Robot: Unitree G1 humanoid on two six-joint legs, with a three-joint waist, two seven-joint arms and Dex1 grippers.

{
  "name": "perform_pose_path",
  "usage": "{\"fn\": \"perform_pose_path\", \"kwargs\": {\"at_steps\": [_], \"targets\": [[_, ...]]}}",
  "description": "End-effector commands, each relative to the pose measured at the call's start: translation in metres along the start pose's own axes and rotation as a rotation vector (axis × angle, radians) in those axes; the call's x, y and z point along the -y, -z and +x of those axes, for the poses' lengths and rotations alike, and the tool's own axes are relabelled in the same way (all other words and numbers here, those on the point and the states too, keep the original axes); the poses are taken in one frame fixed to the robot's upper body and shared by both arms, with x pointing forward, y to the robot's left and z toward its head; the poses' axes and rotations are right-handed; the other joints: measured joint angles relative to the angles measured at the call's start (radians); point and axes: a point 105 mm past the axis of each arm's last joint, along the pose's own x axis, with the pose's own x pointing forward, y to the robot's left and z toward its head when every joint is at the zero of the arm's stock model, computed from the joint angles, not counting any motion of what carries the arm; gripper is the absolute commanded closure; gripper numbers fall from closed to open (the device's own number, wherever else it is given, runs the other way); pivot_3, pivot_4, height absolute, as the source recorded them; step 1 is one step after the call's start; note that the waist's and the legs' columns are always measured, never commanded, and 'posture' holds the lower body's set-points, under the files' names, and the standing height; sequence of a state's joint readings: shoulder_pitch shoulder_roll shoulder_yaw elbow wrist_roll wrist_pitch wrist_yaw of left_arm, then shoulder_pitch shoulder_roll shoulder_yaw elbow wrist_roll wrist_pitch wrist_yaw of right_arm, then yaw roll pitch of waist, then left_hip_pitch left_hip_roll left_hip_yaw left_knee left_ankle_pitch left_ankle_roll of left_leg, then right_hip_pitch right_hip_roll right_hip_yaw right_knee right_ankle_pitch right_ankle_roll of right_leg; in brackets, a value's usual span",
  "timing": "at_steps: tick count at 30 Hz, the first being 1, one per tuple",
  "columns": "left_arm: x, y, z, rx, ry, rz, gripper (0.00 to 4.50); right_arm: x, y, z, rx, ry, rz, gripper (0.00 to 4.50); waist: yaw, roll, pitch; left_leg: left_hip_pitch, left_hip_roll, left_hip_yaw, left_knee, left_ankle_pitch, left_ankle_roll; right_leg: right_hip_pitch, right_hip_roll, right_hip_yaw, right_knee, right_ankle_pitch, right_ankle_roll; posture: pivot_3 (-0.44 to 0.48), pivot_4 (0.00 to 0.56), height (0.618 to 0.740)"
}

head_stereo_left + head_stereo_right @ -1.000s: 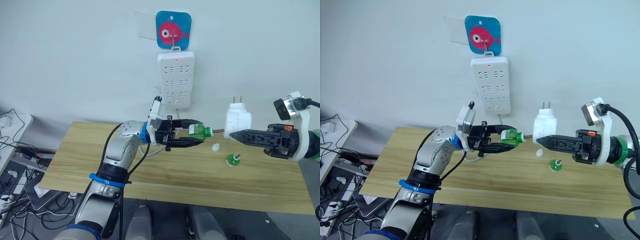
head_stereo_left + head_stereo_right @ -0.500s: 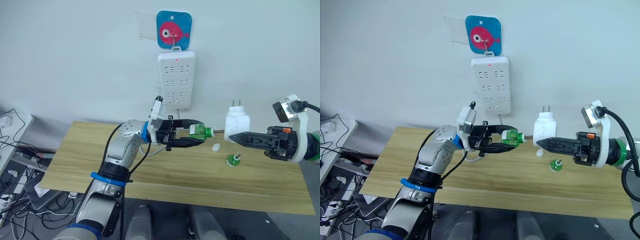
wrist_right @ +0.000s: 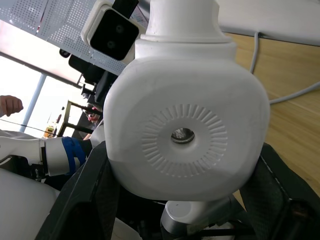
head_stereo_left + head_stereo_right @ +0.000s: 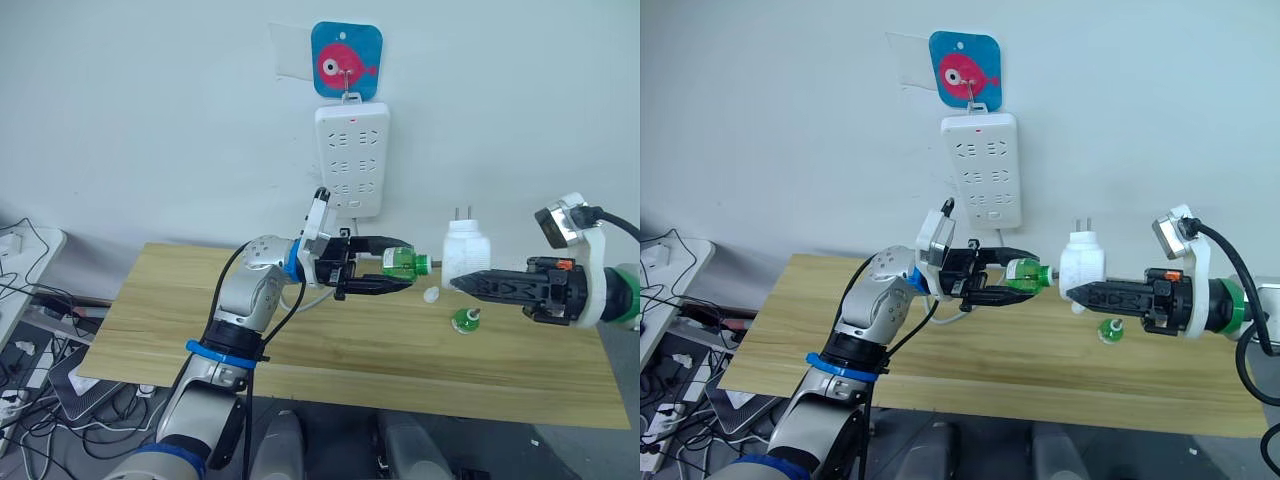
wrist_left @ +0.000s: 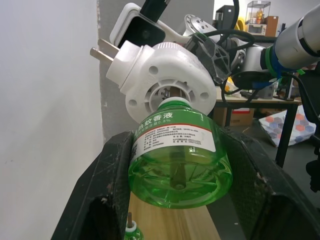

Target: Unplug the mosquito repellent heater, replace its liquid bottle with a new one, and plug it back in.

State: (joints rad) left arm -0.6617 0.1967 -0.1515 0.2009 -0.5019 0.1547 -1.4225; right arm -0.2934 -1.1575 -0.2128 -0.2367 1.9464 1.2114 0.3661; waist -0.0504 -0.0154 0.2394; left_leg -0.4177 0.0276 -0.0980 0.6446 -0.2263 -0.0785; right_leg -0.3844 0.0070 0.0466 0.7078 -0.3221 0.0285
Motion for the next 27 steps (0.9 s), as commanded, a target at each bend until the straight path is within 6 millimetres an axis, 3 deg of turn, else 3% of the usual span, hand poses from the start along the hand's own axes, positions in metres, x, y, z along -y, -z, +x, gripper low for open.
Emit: {"fn": "perform_pose_path", "kwargs": {"at_steps": [1, 27], "targets": [[0.0027, -0.0048, 0.0112, 0.002, 0.051, 0.042, 2.24, -0.0142, 0.0001, 0.0045, -0.025, -0.052, -0.042, 1.6, 0.0, 0.0, 0.0, 0.0, 0.0, 0.0, 0.0, 0.0, 0.0, 0.0, 0.0, 0.0, 0.0, 0.0, 0.0, -0.053, 0.18, 0.74], [0.0001, -0.0024, 0.0121, -0.009, 0.051, 0.068, 2.24, -0.0107, -0.0011, 0.002, -0.046, -0.033, -0.024, 1.6, 0.0, 0.0, 0.0, 0.0, 0.0, 0.0, 0.0, 0.0, 0.0, 0.0, 0.0, 0.0, 0.0, 0.0, 0.0, -0.053, 0.182, 0.74]]}}
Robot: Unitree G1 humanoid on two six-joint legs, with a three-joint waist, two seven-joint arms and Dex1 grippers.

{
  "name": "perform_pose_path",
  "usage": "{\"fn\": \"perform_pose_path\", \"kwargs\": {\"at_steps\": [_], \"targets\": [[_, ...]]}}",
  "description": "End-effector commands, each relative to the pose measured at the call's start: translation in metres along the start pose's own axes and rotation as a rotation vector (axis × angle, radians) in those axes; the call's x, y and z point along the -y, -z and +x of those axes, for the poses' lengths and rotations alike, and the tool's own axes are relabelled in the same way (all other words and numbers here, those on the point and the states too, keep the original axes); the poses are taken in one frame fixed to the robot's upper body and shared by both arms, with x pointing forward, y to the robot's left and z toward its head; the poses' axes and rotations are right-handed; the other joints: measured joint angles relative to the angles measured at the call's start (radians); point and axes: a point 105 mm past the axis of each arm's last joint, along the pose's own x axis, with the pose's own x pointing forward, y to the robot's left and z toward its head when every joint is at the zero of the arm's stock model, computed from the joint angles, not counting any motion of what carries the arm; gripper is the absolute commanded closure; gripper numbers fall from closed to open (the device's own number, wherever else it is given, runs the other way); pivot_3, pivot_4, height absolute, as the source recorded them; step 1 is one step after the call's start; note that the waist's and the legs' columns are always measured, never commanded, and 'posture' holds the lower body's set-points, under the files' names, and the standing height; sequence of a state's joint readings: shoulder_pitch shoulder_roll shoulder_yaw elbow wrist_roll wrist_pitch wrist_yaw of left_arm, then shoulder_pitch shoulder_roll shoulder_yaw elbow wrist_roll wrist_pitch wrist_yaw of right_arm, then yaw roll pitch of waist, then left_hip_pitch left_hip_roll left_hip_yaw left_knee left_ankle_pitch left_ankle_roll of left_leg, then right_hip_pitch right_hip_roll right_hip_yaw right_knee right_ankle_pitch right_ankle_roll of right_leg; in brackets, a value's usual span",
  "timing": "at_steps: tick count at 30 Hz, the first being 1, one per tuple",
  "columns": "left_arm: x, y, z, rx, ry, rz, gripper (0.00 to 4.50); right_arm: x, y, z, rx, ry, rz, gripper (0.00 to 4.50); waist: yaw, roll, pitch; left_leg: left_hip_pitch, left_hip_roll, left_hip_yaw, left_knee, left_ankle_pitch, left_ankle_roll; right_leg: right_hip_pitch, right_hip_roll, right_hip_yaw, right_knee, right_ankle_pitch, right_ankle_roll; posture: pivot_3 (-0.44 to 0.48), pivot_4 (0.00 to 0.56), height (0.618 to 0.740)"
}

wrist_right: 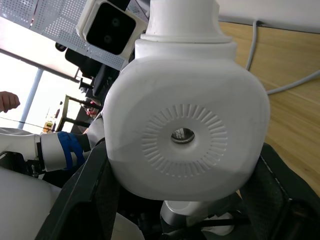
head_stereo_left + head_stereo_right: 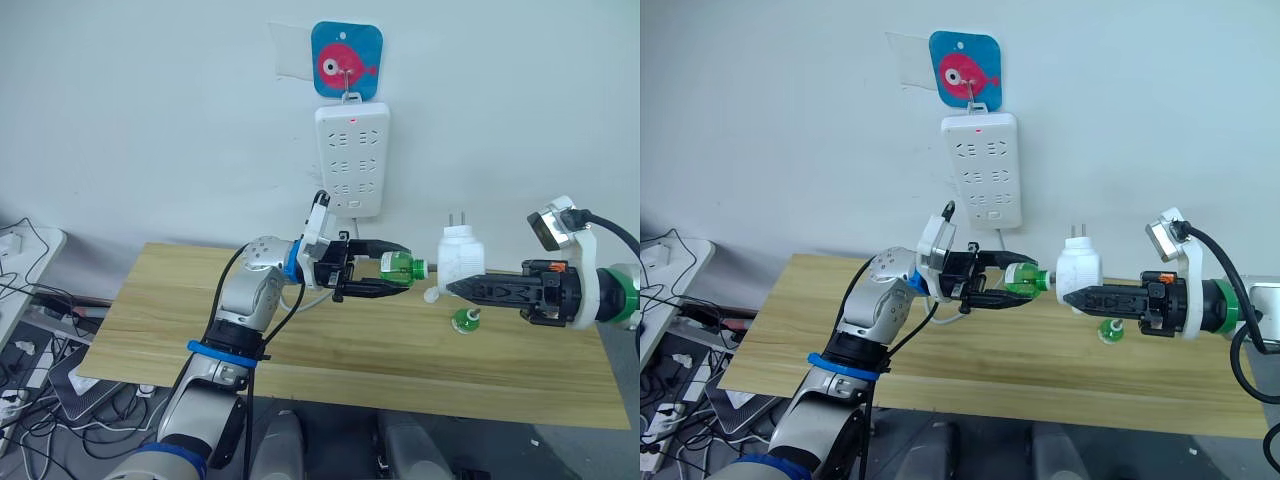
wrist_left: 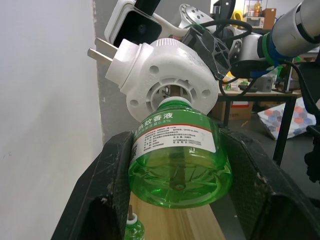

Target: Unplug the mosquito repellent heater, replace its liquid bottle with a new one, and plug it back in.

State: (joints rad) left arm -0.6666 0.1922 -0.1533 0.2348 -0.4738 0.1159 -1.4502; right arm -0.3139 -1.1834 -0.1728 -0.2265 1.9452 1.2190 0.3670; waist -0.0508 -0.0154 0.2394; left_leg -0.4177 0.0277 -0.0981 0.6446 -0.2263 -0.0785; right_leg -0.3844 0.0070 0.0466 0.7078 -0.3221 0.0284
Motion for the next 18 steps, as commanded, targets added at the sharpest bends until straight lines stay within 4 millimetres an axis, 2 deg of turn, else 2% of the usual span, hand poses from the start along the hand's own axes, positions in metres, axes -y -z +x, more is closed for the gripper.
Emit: {"fn": "perform_pose_path", "kwargs": {"at_steps": [1, 18], "targets": [[-0.0014, -0.0083, 0.0132, 0.015, 0.032, 0.059, 2.24, -0.0136, -0.0026, 0.0003, -0.013, -0.054, -0.034, 1.6, 0.0, 0.0, 0.0, 0.0, 0.0, 0.0, 0.0, 0.0, 0.0, 0.0, 0.0, 0.0, 0.0, 0.0, 0.0, -0.053, 0.182, 0.74], [-0.0054, -0.0132, 0.0148, 0.051, 0.009, 0.068, 2.24, -0.0127, -0.0026, -0.0026, -0.021, -0.034, -0.033, 1.6, 0.0, 0.0, 0.0, 0.0, 0.0, 0.0, 0.0, 0.0, 0.0, 0.0, 0.0, 0.0, 0.001, 0.0, 0.0, -0.05, 0.172, 0.74]]}}
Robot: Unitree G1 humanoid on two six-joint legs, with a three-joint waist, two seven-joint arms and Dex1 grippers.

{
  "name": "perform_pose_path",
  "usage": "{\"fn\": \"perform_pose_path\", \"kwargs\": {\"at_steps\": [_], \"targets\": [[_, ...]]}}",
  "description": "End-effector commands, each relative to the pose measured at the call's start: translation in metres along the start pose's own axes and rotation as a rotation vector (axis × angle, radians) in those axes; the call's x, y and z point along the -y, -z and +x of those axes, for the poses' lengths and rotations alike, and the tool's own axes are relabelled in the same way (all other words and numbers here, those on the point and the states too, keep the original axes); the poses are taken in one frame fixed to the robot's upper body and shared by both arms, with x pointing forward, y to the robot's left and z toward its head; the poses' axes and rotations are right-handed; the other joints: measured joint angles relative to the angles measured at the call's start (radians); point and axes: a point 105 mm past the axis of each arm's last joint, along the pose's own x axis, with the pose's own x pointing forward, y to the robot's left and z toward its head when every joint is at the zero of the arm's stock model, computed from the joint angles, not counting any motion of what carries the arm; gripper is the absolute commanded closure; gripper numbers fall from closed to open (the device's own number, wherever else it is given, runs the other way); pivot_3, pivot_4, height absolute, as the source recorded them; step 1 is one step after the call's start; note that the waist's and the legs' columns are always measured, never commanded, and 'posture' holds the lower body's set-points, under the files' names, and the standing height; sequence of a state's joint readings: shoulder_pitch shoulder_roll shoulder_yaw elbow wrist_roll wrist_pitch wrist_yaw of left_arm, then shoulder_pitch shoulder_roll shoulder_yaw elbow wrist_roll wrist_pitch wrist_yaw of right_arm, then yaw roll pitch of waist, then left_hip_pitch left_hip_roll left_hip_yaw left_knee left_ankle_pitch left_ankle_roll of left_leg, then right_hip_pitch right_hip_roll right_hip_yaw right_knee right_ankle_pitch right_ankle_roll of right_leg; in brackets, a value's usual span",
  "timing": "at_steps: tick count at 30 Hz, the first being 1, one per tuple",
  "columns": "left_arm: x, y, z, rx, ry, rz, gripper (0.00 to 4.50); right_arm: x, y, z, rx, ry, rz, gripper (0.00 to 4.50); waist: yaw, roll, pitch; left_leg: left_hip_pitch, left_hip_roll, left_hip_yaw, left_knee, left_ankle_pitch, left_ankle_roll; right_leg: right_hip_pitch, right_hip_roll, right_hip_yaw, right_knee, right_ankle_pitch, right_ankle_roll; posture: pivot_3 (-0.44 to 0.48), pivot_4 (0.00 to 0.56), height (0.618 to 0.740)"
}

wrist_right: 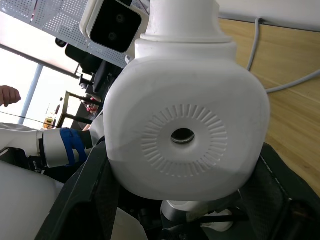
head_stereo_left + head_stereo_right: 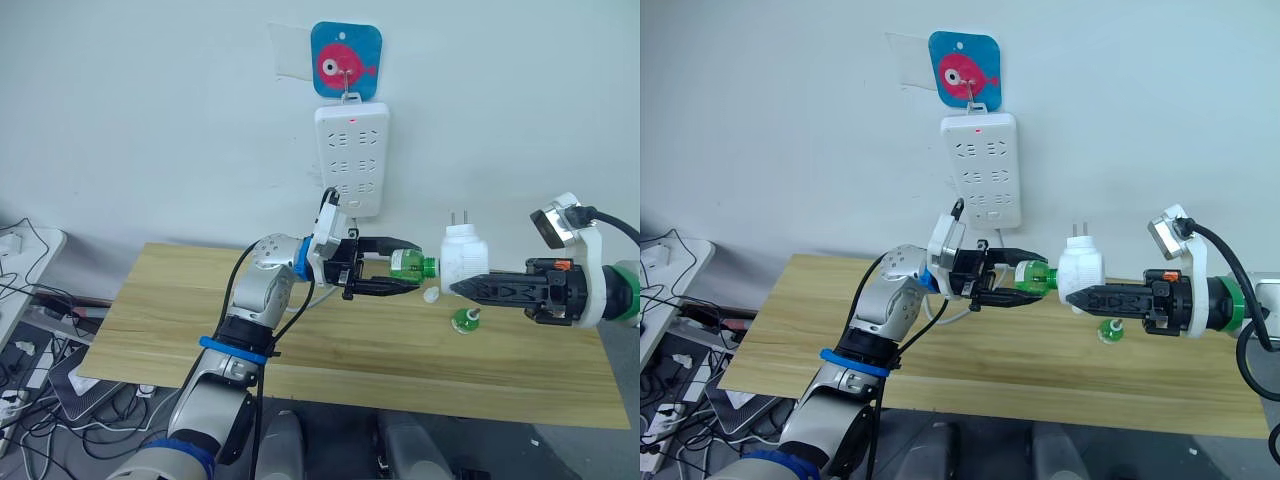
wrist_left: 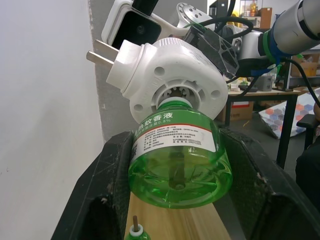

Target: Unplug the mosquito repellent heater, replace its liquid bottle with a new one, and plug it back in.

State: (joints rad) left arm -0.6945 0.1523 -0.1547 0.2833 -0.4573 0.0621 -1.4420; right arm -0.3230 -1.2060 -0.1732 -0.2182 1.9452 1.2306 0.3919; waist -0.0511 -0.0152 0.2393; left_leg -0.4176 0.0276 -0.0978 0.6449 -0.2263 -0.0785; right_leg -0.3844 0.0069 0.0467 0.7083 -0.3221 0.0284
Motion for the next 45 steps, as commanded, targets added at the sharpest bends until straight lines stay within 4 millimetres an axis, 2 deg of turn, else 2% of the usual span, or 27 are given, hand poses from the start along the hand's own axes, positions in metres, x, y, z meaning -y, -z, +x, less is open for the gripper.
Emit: {"fn": "perform_pose_path", "kwargs": {"at_steps": [1, 6, 22, 34, 45], "targets": [[0.001, -0.013, 0.007, 0.036, 0.016, 0.034, 2.24, -0.01, -0.001, 0.001, -0.009, -0.029, -0.029, 1.6, 0.0, 0.0, 0.0, 0.0, 0.0, 0.0, 0.0, 0.0, 0.0, 0.0, 0.0, 0.0, 0.0, 0.0, 0.0, -0.049, 0.169, 0.74], [0.007, -0.013, 0.013, 0.04, 0.045, 0.033, 2.24, -0.006, 0.0, 0.005, -0.011, -0.004, -0.036, 1.6, 0.0, 0.0, 0.0, 0.0, 0.0, 0.0, 0.0, 0.0, 0.0, 0.0, 0.0, 0.0, 0.0, 0.0, 0.0, -0.051, 0.167, 0.74], [0.011, -0.007, 0.022, 0.053, 0.067, 0.03, 2.24, -0.014, 0.005, 0.014, -0.049, -0.048, -0.052, 1.6, 0.0, 0.0, 0.0, 0.0, 0.0, 0.0, 0.0, 0.0, 0.0, 0.0, 0.0, 0.0, 0.0, 0.0, 0.0, -0.063, 0.177, 0.74], [0.013, -0.007, 0.023, 0.055, 0.061, 0.035, 2.24, -0.007, 0.005, 0.02, -0.046, 0.029, -0.07, 1.6, 0.0, 0.0, 0.0, 0.0, 0.0, 0.0, 0.0, 0.0, 0.0, 0.0, 0.0, 0.0, 0.0, 0.0, 0.0, -0.057, 0.183, 0.74], [0.018, -0.011, 0.024, 0.076, 0.101, 0.049, 2.24, -0.014, 0.012, 0.022, -0.083, -0.036, -0.066, 1.6, 0.0, 0.0, 0.0, 0.0, 0.0, 0.0, 0.0, 0.0, 0.0, 0.0, 0.0, 0.0, 0.0, 0.0, 0.0, -0.055, 0.175, 0.74]]}}
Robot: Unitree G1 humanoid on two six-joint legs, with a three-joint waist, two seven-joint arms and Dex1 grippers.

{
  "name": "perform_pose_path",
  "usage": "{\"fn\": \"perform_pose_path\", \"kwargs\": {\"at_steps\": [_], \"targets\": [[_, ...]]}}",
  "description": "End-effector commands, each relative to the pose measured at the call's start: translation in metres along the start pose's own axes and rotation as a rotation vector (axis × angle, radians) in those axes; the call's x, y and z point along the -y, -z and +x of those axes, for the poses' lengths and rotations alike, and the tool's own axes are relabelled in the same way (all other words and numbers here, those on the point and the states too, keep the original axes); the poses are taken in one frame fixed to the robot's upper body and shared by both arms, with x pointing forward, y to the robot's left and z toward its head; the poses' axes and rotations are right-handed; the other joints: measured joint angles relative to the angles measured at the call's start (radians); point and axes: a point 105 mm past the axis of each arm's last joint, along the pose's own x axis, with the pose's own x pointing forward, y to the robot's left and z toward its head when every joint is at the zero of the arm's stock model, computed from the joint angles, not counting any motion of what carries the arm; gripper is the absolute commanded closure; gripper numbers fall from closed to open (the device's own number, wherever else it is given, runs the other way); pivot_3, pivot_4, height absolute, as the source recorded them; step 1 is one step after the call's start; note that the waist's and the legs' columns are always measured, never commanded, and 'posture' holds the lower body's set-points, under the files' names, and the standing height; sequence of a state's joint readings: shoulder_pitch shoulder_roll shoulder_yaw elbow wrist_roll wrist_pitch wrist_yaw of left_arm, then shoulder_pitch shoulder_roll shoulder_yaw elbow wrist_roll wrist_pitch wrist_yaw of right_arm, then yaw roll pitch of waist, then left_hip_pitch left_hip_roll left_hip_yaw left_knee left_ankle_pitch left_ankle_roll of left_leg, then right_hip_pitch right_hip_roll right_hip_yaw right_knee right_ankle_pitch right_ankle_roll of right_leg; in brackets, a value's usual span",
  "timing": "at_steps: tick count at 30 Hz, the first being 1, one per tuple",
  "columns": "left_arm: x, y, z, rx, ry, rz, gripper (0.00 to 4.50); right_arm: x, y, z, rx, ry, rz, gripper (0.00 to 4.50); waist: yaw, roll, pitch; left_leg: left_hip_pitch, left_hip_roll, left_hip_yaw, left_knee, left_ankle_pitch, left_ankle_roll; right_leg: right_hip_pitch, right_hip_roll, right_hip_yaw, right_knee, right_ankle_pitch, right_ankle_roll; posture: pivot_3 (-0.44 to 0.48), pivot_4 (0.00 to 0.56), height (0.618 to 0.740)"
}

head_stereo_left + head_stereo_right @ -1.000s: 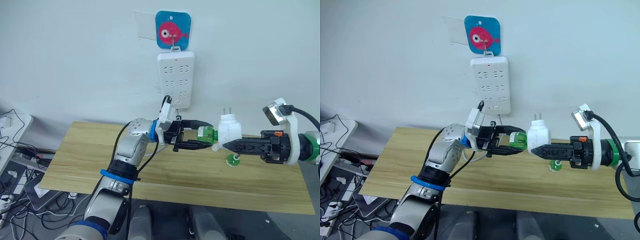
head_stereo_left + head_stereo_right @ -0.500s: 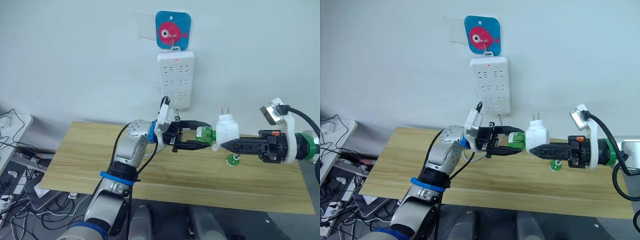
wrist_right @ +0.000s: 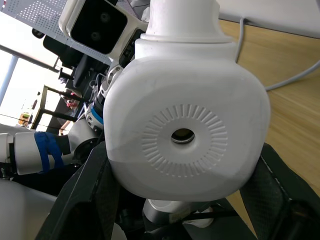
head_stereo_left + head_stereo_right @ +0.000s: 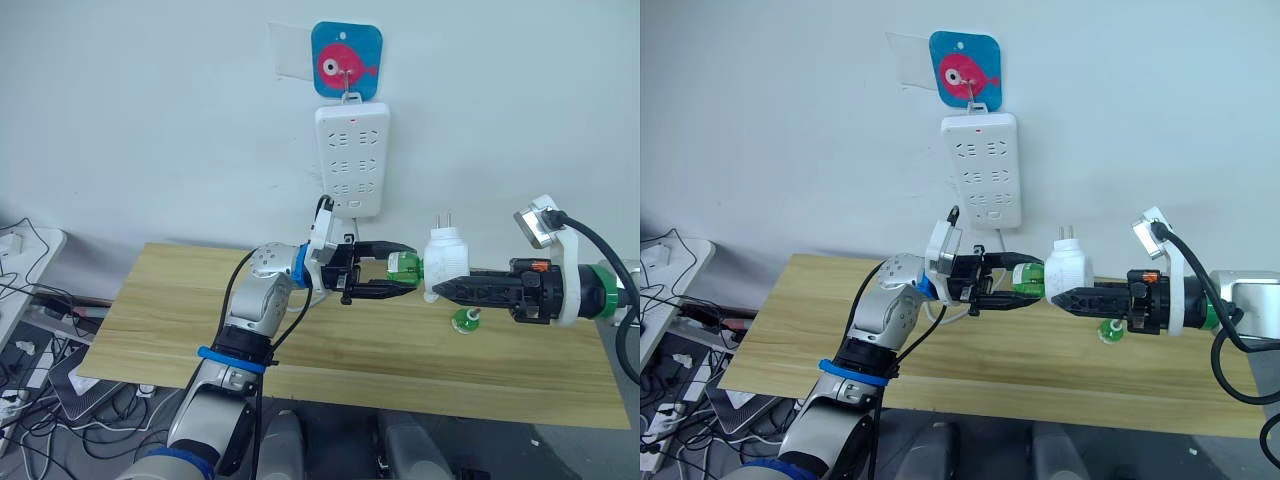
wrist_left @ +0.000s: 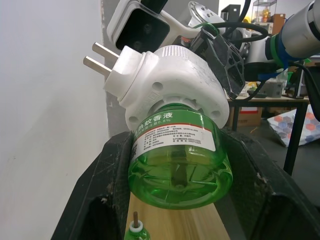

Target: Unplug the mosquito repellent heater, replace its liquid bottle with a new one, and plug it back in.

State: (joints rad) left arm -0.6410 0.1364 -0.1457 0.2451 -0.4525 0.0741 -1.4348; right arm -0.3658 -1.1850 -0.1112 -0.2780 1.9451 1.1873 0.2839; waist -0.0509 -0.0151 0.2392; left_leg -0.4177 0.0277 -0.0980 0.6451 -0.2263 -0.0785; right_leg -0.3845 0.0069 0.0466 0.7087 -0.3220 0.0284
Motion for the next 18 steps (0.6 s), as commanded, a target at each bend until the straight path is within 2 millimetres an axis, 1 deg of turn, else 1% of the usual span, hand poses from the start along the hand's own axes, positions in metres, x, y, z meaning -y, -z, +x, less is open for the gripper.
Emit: {"fn": "perform_pose_path", "kwargs": {"at_steps": [1, 5, 11, 13, 14, 16, 18], "targets": [[0.013, -0.014, 0.024, 0.047, 0.125, 0.07, 2.24, -0.017, 0.009, 0.006, -0.063, -0.09, -0.019, 1.6, 0.0, 0.0, 0.0, 0.0, 0.0, 0.0, 0.0, 0.0, 0.0, 0.0, 0.0, 0.0, 0.0, 0.0, 0.0, -0.055, 0.175, 0.74], [0.013, -0.011, 0.023, 0.037, 0.123, 0.069, 2.24, -0.015, 0.009, 0.006, -0.065, -0.08, -0.014, 1.6, 0.0, 0.0, 0.0, 0.0, 0.0, 0.0, 0.0, 0.0, 0.0, 0.0, 0.0, 0.0, 0.0, 0.0, 0.0, -0.051, 0.172, 0.74], [0.01, -0.013, 0.025, 0.049, 0.098, 0.082, 2.24, -0.013, 0.007, 0.008, -0.05, -0.08, -0.01, 1.6, 0.0, 0.0, 0.0, 0.0, 0.0, 0.0, 0.0, 0.0, 0.0, 0.0, 0.0, 0.0, 0.0, 0.0, 0.0, -0.048, 0.174, 0.74], [0.008, -0.013, 0.025, 0.052, 0.083, 0.077, 2.24, -0.013, 0.006, 0.008, -0.045, -0.085, -0.007, 0.88, 0.0, 0.0, 0.0, 0.0, 0.0, 0.0, 0.0, 0.0, 0.0, 0.0, 0.0, 0.0, 0.0, 0.0, 0.0, -0.048, 0.175, 0.74], [0.006, -0.013, 0.024, 0.054, 0.074, 0.074, 2.24, -0.014, 0.005, 0.008, -0.044, -0.09, -0.008, 0.66, 0.001, 0.0, 0.0, 0.0, 0.0, 0.0, 0.0, 0.0, 0.0, 0.0, 0.0, 0.0, 0.0, 0.0, 0.0, -0.048, 0.175, 0.74], [0.005, -0.014, 0.024, 0.06, 0.062, 0.077, 2.24, -0.014, 0.005, 0.008, -0.043, -0.094, -0.01, 0.03, 0.001, 0.0, 0.0, 0.0, 0.0, 0.0, 0.0, 0.0, 0.0, 0.0, 0.0, 0.0, 0.0, 0.0, 0.0, -0.048, 0.175, 0.74], [0.003, -0.016, 0.025, 0.067, 0.055, 0.082, 2.24, -0.015, 0.005, 0.009, -0.045, -0.098, -0.015, 0.03, 0.001, 0.0, 0.0, 0.0, 0.0, 0.0, 0.0, 0.0, 0.0, 0.0, 0.0, 0.0, 0.0, 0.0, 0.0, -0.048, 0.175, 0.74]]}}
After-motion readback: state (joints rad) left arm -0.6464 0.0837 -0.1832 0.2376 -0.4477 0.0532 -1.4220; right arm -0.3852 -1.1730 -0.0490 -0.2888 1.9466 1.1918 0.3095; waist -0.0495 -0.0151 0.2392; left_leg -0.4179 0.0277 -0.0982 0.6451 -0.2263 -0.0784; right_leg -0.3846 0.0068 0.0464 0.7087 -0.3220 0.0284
